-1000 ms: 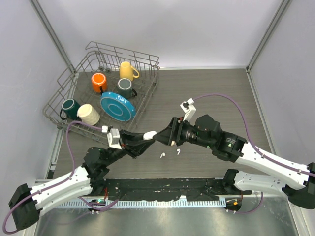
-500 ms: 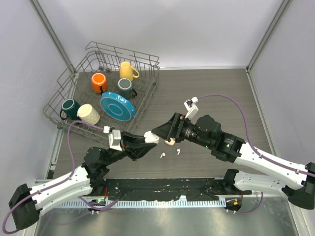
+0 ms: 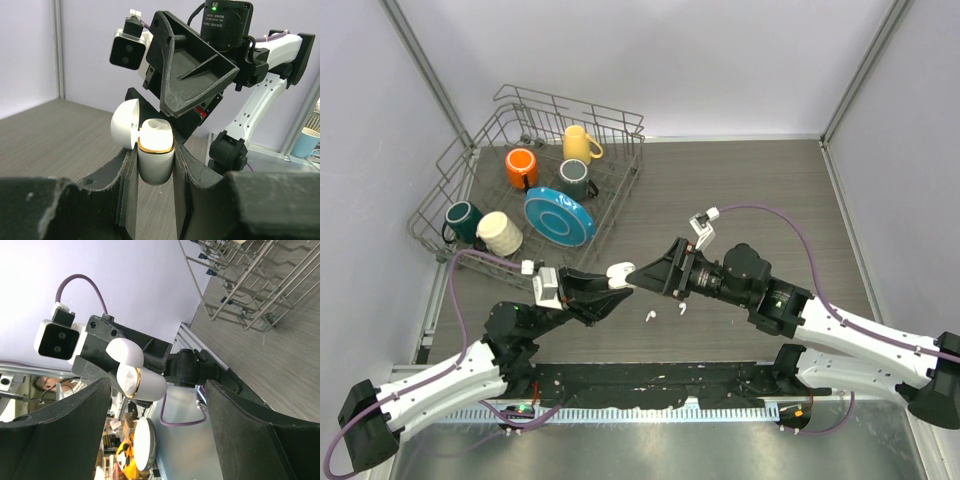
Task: Insert the wireless bluetooth earbuds into the charging case
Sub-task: Open the charging case, then pick up the earbud from the center of the board, then place the earbud in the charging case.
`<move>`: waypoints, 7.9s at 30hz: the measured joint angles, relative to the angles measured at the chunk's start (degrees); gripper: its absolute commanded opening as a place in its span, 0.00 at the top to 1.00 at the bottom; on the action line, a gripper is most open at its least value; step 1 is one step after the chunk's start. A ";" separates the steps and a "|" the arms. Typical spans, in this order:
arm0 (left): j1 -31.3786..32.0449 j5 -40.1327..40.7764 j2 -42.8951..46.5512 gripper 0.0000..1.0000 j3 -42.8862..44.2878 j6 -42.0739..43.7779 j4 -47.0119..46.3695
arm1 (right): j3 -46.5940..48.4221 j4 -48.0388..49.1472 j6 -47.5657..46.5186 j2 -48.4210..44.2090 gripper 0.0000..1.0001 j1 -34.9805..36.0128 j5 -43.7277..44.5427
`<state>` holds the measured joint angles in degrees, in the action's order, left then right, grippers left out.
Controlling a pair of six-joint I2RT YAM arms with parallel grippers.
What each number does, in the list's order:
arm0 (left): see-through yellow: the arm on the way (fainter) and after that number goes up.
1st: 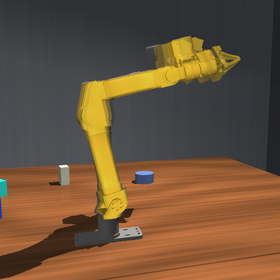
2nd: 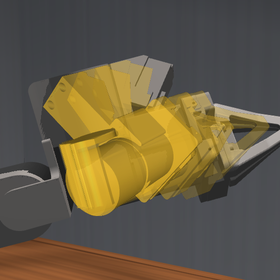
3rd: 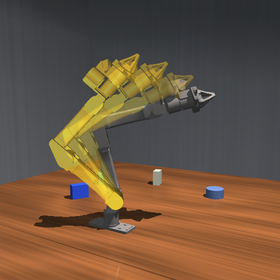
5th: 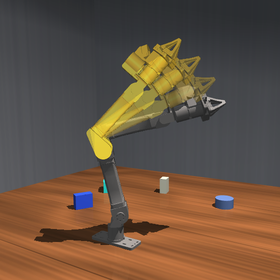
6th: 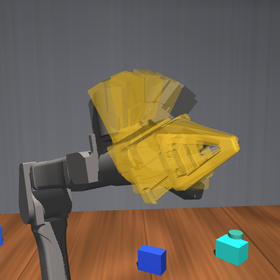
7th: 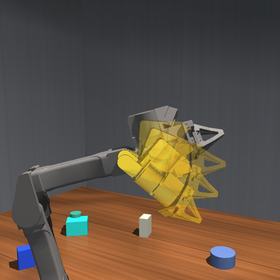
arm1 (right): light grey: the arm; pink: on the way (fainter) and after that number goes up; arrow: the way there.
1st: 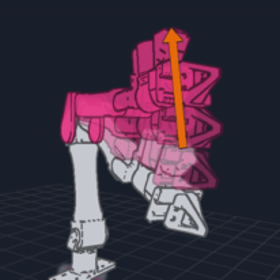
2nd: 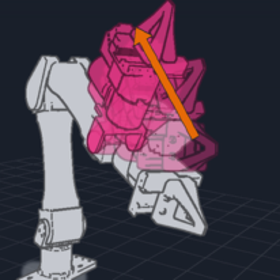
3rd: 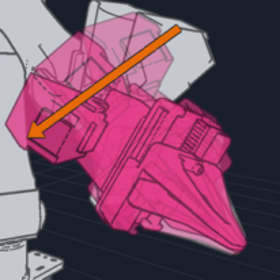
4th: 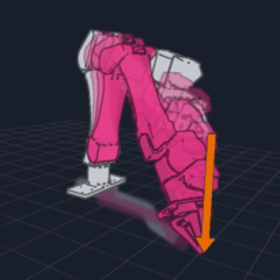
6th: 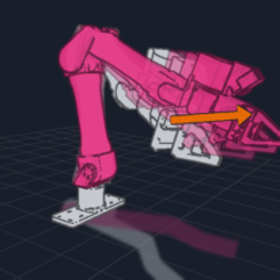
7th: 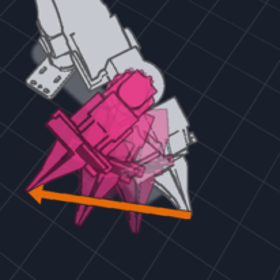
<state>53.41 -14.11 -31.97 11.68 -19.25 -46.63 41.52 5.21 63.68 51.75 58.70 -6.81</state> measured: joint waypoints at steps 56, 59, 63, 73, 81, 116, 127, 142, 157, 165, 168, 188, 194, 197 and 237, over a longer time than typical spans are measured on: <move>0.00 6.80 13.29 1.00 -2.32 1.75 9.64 | -0.17 -38.56 -1.88 -9.11 0.36 -0.24 30.34; 0.00 6.69 13.46 1.00 -2.32 1.79 11.19 | -1.31 -41.66 -1.60 -5.68 0.38 -0.26 31.87; 0.00 6.56 13.46 1.00 -2.32 1.79 11.89 | -0.87 -43.78 -2.27 3.21 0.40 -0.24 32.44; 0.00 6.54 14.19 1.00 -2.32 1.77 13.18 | 2.03 -43.41 -3.56 16.68 0.46 -0.20 32.63; 0.00 6.58 15.67 1.00 -2.32 1.77 14.38 | 3.61 -40.50 -3.78 24.00 0.47 -0.20 32.41; 0.00 7.08 17.53 1.00 -2.32 1.84 16.96 | 4.07 -33.05 -4.59 36.00 0.59 -0.28 32.68; 0.00 7.58 17.53 1.00 -2.32 1.73 16.94 | 3.69 -31.95 -4.87 35.85 0.62 -0.81 32.41; 0.00 7.67 16.13 1.00 -2.32 1.60 16.74 | 2.19 -30.05 -7.23 34.47 0.66 -1.18 31.19; 0.00 7.69 15.98 1.00 -2.32 1.40 16.61 | 1.81 -30.01 -7.89 34.12 0.71 -1.33 31.01; 0.00 7.67 15.67 1.00 -2.32 1.20 16.48 | 1.75 -29.99 -7.89 34.10 0.76 -1.36 31.04; 0.00 7.69 15.67 1.00 -2.32 1.18 16.48 | 1.75 -29.99 -7.89 34.10 0.80 -1.36 31.04; 0.00 8.11 14.05 1.00 -2.32 1.18 15.69 | 0.72 -30.75 -12.92 16.02 0.99 2.75 39.28; 0.00 8.09 12.70 1.00 -2.32 1.18 13.88 | 2.47 -30.49 -16.50 7.69 0.99 11.91 51.23; 0.00 8.04 12.09 1.00 -2.32 1.18 13.16 | 4.07 -28.83 -19.28 5.88 0.99 16.02 55.84; 0.00 3.82 7.58 1.00 -0.66 1.90 14.27 | 8.55 13.09 -56.24 10.14 0.99 32.33 63.19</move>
<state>53.41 -10.28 -24.38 11.03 -17.34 -32.36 50.06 18.31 7.44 61.89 91.02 56.38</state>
